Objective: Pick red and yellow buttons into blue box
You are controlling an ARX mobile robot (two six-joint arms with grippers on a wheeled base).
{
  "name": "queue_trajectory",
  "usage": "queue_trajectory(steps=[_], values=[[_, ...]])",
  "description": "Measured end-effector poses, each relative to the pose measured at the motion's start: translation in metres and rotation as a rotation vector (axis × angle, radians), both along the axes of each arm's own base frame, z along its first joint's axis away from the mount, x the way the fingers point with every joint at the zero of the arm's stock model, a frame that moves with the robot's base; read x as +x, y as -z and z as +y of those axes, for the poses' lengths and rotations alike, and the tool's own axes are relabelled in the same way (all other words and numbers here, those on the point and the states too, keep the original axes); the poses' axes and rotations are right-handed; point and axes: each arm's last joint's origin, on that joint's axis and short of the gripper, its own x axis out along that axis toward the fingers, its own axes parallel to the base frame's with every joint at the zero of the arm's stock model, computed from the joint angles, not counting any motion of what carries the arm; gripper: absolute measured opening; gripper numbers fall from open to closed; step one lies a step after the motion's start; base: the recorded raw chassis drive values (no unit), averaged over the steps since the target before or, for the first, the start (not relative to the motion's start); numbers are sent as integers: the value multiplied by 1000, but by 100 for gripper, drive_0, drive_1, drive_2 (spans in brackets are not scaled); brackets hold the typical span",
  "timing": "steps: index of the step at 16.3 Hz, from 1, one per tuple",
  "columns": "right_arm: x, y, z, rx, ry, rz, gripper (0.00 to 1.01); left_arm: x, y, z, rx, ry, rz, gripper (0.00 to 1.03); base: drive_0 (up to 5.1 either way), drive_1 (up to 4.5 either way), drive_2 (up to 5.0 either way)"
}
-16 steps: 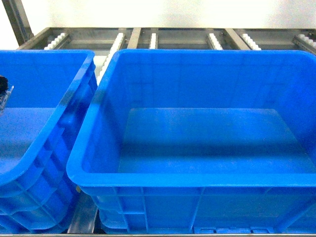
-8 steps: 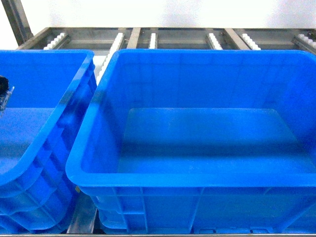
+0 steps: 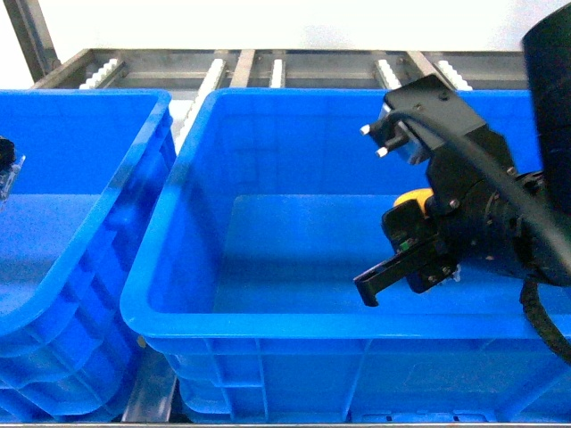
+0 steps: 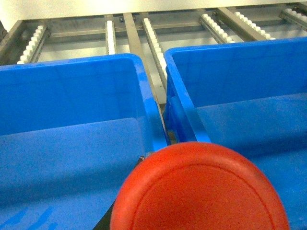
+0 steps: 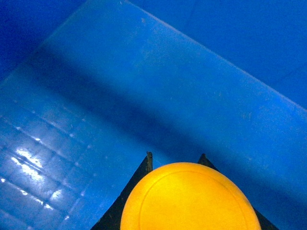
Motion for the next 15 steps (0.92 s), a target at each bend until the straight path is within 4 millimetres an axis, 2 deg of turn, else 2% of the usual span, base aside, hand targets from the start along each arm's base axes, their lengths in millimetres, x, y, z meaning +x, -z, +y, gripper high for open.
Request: queue_trajectory(steps=[2,6,9,12,15], values=[[9,10,2,-33,-4,37,24,0,0,0,0,0,0,24,0,0,0],[16,10,-6,-21,16,26,66,0,0,0,0,0,0,24,0,0,0],[8,-6,-24,23,40,-45,99,0,0,0,0,0,0,24,0,0,0],[-16,-44,-65,90,77,-194,98,0,0,0,0,0,0,24,0,0,0],[-70,-79,-114,196,122,-326,98,0,0,0,0,0,0,24,0,0,0]])
